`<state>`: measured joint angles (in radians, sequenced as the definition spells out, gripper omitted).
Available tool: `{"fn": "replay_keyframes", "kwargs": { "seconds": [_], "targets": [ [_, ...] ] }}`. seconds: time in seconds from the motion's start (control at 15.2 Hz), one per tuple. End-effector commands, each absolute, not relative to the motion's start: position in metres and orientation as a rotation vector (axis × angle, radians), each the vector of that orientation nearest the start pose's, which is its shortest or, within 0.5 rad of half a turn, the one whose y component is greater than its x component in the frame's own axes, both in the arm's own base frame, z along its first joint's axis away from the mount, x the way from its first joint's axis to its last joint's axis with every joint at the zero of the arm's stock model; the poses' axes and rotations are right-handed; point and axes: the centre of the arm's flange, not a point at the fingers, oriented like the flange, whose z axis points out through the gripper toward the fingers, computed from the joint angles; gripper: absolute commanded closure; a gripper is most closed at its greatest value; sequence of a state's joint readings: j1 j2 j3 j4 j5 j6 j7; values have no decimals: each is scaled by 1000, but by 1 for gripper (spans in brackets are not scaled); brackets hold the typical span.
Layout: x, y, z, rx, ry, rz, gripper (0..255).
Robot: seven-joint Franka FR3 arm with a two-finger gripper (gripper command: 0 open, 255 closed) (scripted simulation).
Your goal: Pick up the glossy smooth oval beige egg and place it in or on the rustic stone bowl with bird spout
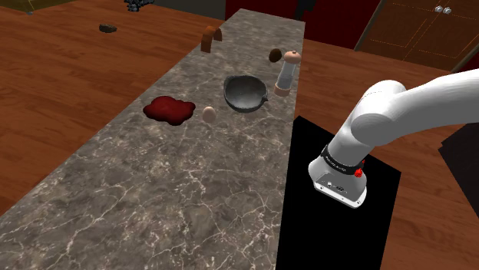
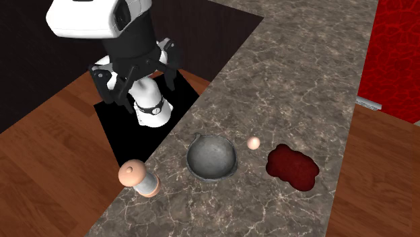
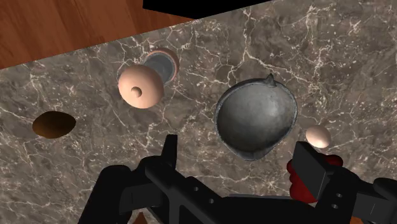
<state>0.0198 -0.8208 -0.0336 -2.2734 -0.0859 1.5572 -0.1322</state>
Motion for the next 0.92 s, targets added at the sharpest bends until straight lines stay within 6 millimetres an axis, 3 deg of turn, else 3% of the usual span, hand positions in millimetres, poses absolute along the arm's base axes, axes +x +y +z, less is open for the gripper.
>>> {"fn": "replay_keyframes", "kwargs": {
  "seconds": [0.0, 0.86],
  "targets": [
    [295, -18, 639, -3200, -196, -160, 0],
    [337, 84, 514, -3155, -137, -197, 0]
  ]
}}
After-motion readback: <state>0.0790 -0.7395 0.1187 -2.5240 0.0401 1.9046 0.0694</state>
